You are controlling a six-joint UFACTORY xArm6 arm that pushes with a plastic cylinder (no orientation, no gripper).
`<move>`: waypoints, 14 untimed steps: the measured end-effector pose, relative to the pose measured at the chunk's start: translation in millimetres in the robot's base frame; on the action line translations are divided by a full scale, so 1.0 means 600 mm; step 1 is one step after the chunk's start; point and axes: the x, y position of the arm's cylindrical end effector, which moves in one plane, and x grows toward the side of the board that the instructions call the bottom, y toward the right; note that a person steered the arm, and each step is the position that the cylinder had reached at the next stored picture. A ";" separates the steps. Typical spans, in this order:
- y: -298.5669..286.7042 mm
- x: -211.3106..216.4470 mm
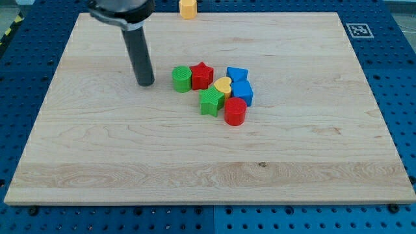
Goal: Push red star into group of blocks
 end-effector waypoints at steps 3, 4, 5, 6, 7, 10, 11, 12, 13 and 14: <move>0.052 -0.030; 0.060 -0.030; 0.076 -0.030; 0.090 -0.030; 0.091 -0.030; 0.087 -0.030; 0.087 -0.030; 0.089 -0.030; 0.097 -0.030; 0.099 -0.030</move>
